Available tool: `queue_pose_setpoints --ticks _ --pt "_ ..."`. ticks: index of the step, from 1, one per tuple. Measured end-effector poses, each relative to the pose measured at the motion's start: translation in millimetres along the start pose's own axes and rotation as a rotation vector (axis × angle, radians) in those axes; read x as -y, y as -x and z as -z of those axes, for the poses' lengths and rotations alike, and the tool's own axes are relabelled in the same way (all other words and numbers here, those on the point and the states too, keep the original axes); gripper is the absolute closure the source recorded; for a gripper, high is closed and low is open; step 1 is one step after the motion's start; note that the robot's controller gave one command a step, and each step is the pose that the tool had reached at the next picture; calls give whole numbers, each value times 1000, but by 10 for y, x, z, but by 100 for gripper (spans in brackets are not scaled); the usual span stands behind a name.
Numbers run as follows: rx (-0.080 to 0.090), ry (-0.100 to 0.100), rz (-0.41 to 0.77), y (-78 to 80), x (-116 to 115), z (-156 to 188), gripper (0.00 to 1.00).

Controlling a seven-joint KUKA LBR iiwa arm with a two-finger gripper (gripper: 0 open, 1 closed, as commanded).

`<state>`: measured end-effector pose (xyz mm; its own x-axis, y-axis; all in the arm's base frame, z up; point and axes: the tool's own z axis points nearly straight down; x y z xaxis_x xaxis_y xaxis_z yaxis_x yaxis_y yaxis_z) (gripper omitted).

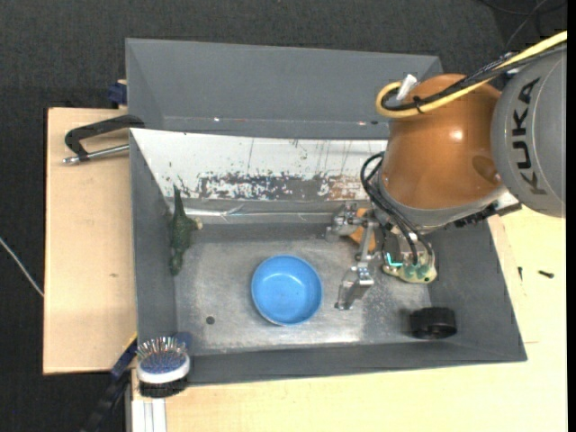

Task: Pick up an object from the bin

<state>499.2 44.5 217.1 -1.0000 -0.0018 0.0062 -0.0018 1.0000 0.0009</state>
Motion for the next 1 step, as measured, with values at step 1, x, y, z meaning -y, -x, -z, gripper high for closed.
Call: queue_pose_setpoints --ticks 1 --pt "10 -1 341 619 -403 -1439 0"
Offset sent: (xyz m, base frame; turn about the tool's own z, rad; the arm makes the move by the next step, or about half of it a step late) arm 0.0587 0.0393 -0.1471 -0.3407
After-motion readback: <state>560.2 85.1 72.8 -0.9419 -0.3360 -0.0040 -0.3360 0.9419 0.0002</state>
